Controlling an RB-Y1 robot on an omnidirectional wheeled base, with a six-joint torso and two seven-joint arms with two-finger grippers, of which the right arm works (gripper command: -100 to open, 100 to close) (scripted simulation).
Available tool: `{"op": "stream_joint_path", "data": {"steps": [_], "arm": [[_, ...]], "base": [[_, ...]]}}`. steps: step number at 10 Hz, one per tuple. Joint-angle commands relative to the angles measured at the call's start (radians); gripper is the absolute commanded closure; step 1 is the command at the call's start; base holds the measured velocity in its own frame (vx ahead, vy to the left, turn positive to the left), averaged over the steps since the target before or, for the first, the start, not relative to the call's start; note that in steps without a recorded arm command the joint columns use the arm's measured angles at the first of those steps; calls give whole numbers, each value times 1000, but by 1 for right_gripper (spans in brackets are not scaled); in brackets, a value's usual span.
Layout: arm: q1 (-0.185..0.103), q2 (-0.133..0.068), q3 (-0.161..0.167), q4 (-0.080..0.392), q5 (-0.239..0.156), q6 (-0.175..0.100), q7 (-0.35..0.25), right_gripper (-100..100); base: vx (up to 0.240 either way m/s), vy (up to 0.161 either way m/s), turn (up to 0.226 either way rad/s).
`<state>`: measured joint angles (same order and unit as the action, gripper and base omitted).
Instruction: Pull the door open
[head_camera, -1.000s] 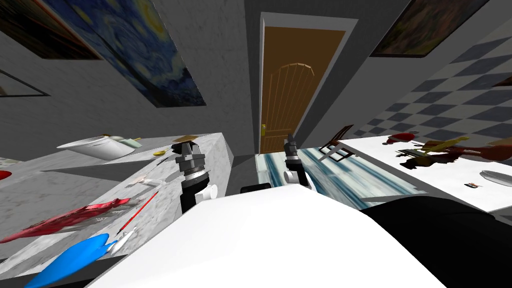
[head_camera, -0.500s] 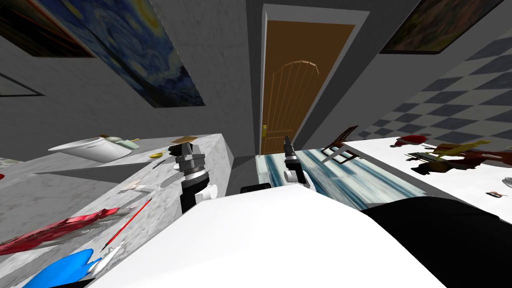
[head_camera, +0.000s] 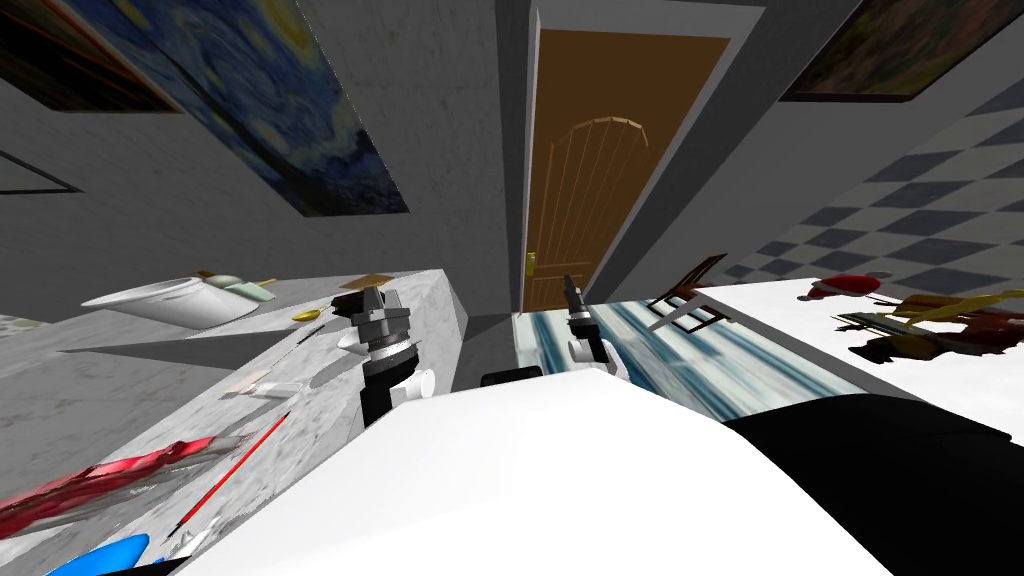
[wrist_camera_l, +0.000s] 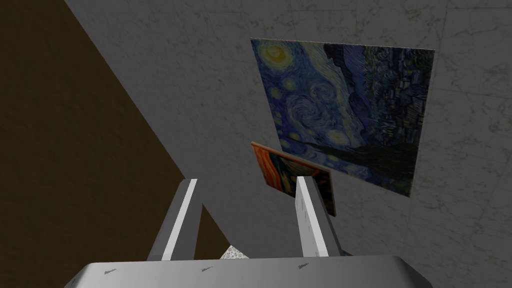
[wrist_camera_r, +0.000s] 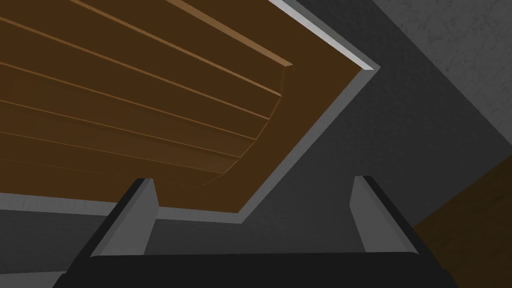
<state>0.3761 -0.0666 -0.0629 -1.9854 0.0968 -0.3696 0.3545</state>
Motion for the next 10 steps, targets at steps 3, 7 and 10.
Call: {"op": "stream_joint_path", "data": {"steps": [3,7,10], "arm": [[-30,-6,-17,73,42,1,78,-100],[-63,-14,-37,149,87,7,162,-100],[-87,-19,-53,206,121,11,224,-100]], "base": [[105,-6,20],[98,3,22],[94,-9,22]]}}
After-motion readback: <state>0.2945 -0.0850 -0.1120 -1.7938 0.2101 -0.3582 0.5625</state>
